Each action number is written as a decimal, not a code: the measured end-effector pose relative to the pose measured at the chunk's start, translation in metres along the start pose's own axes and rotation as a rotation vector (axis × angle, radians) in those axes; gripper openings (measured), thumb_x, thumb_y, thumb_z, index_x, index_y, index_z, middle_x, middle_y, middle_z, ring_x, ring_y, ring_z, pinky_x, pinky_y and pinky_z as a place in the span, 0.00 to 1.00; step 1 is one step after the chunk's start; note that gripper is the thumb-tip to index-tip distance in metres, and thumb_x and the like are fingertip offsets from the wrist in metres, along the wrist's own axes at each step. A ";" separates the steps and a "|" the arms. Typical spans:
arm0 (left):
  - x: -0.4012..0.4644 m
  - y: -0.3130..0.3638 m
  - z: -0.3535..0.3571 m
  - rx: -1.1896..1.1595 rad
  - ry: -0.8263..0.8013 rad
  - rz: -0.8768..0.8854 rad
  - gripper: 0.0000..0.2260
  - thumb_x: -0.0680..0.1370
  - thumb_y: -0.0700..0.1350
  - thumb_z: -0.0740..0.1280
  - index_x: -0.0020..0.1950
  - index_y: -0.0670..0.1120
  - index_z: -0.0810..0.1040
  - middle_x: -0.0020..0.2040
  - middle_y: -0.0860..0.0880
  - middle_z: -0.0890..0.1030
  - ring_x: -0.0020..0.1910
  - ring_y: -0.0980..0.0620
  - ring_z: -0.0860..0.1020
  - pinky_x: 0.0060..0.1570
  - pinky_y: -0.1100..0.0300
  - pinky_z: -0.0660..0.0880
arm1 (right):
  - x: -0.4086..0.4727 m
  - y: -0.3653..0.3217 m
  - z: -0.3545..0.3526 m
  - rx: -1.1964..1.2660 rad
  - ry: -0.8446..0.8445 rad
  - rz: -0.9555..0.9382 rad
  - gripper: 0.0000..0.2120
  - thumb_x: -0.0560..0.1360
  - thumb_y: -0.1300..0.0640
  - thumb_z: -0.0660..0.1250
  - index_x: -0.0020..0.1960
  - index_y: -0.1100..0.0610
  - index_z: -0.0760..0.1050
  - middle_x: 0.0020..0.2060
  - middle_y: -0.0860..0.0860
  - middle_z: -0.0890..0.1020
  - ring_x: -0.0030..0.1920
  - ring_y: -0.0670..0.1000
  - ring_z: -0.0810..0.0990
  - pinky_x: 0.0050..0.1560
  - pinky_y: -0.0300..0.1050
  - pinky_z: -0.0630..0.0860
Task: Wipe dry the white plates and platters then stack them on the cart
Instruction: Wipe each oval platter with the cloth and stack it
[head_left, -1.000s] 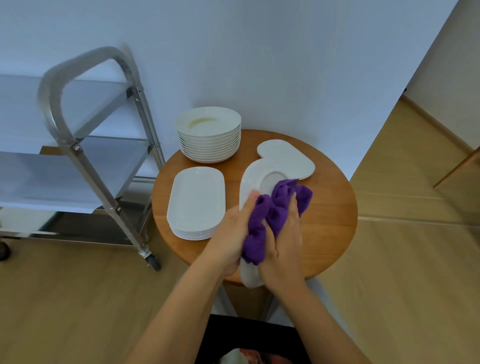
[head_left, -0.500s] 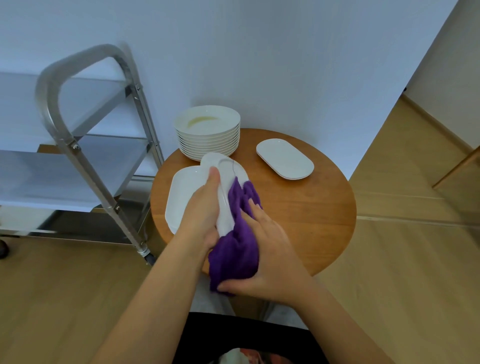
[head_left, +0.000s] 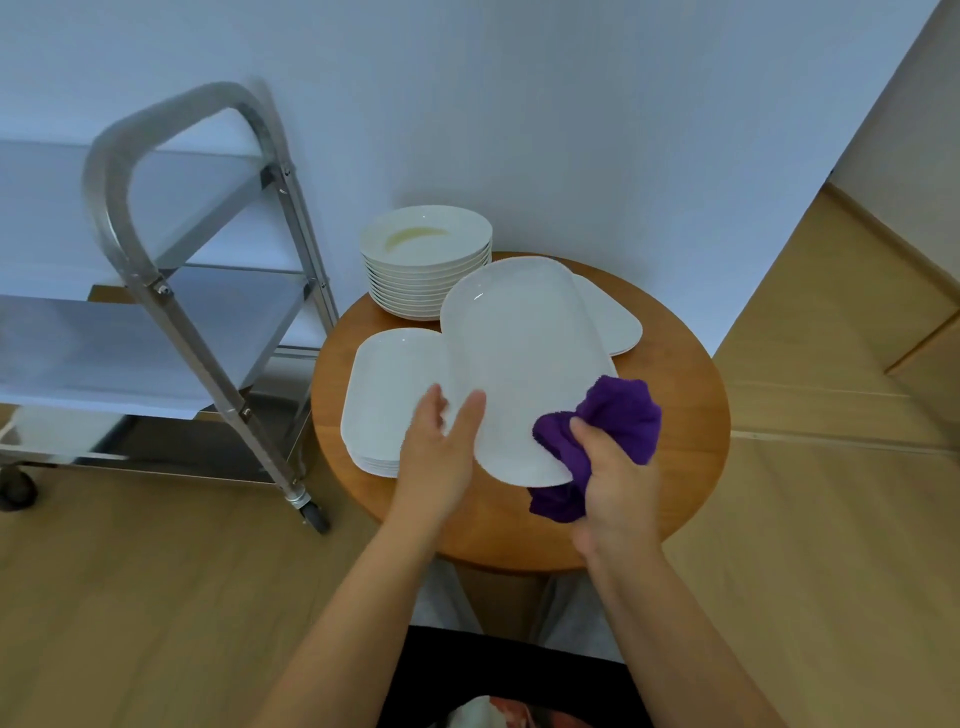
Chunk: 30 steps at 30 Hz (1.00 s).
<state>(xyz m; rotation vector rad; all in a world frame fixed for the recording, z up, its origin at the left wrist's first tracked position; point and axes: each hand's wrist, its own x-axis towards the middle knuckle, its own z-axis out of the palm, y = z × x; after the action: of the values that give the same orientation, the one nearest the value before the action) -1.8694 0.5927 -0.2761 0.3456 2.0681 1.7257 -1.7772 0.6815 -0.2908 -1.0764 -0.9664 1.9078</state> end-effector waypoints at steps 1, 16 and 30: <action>-0.003 -0.007 0.001 -0.077 -0.072 -0.043 0.18 0.79 0.54 0.60 0.68 0.52 0.68 0.66 0.51 0.74 0.59 0.56 0.75 0.55 0.65 0.71 | 0.000 0.003 0.000 0.000 -0.018 0.012 0.08 0.69 0.60 0.74 0.46 0.51 0.79 0.34 0.46 0.84 0.38 0.50 0.83 0.34 0.45 0.79; 0.074 -0.042 -0.081 0.337 0.167 -0.045 0.07 0.80 0.48 0.60 0.54 0.47 0.73 0.52 0.47 0.79 0.49 0.48 0.79 0.49 0.49 0.79 | 0.013 0.027 0.006 -0.308 -0.149 0.077 0.05 0.71 0.55 0.72 0.45 0.52 0.77 0.31 0.47 0.83 0.29 0.47 0.82 0.24 0.37 0.74; 0.110 -0.070 -0.088 0.630 0.292 -0.045 0.11 0.78 0.50 0.63 0.53 0.45 0.78 0.55 0.44 0.78 0.48 0.47 0.77 0.49 0.53 0.77 | 0.032 0.048 0.021 -0.378 -0.180 0.112 0.07 0.71 0.54 0.72 0.46 0.48 0.76 0.41 0.50 0.83 0.41 0.52 0.83 0.34 0.42 0.77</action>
<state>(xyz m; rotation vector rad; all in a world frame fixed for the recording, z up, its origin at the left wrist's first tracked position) -2.0021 0.5518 -0.3502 0.2322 2.7852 1.1071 -1.8196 0.6823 -0.3357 -1.2051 -1.4381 1.9864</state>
